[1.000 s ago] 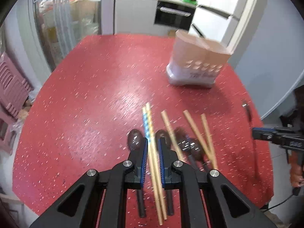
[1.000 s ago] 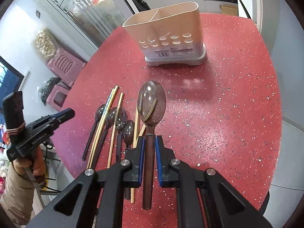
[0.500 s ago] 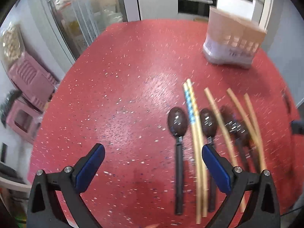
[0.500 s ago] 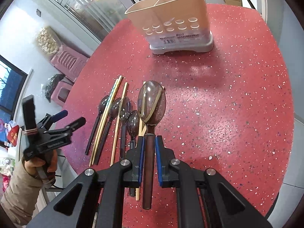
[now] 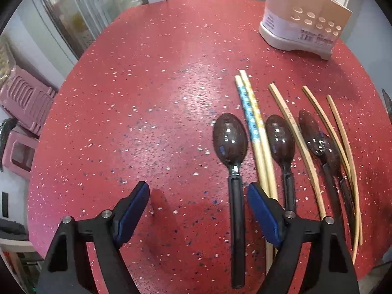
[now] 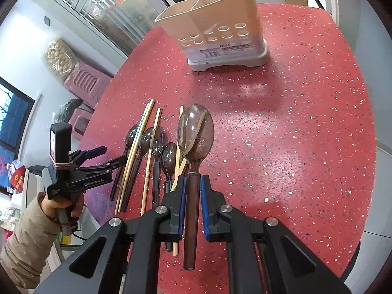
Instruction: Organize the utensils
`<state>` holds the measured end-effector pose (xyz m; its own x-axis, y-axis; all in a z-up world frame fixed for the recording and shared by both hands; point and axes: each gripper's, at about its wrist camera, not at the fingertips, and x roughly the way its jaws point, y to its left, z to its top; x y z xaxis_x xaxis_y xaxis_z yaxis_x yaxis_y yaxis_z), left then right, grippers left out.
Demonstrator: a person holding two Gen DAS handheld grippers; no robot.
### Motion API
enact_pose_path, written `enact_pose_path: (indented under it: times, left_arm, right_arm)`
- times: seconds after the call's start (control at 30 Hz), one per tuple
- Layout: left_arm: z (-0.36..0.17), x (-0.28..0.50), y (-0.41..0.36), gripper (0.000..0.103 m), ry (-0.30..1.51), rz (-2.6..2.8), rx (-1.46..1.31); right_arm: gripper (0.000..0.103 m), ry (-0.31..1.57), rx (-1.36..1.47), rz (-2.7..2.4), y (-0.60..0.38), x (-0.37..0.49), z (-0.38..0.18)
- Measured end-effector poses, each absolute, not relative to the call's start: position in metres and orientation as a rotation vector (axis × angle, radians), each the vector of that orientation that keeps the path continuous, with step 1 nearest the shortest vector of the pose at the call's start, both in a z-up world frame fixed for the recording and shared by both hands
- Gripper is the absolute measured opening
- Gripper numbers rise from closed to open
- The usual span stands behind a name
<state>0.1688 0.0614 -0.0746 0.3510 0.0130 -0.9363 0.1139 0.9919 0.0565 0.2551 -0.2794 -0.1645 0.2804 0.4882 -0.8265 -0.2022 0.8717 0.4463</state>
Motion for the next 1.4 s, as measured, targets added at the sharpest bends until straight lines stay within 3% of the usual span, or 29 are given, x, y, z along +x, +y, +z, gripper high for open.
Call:
enact_pose_path:
  times: [0.13, 0.23, 0.27, 0.5, 0.57, 0.97, 1.23, 1.27, 1.3, 1.4]
  left_arm:
    - [-0.076, 0.180, 0.054, 0.089, 1.251, -0.138, 0.130]
    - [-0.077, 0.187, 0.046, 0.058, 1.302, -0.220, 0.138]
    - [-0.077, 0.190, 0.041, 0.037, 1.315, -0.243, 0.162]
    - [-0.073, 0.176, 0.043, 0.037, 1.224, -0.243, 0.077]
    - [-0.064, 0.169, 0.051, 0.025, 1.174, -0.243, 0.019]
    - [-0.045, 0.155, 0.046, 0.025, 1.144, -0.201, -0.021]
    - [-0.034, 0.150, 0.023, 0.026, 1.052, -0.172, -0.096]
    - [-0.036, 0.149, 0.022, 0.041, 1.055, -0.167, -0.103]
    - [-0.037, 0.149, 0.022, 0.103, 1.063, -0.160, -0.097]
    - [-0.048, 0.152, 0.012, 0.103, 1.079, -0.131, -0.038]
  right_arm:
    - [0.013, 1.204, 0.284, 0.468, -0.281, 0.256, -0.164]
    - [0.013, 1.207, 0.289, 0.474, -0.281, 0.256, -0.164]
    - [0.013, 1.208, 0.290, 0.473, -0.281, 0.256, -0.164]
    - [0.013, 1.188, 0.310, 0.468, -0.286, 0.253, -0.159]
    - [0.013, 1.180, 0.310, 0.472, -0.287, 0.253, -0.157]
    - [0.013, 1.170, 0.309, 0.468, -0.286, 0.255, -0.153]
    - [0.013, 1.182, 0.322, 0.471, -0.288, 0.254, -0.157]
    - [0.013, 1.182, 0.322, 0.474, -0.288, 0.254, -0.158]
    - [0.013, 1.182, 0.321, 0.478, -0.287, 0.254, -0.158]
    - [0.013, 1.182, 0.324, 0.485, -0.286, 0.254, -0.159]
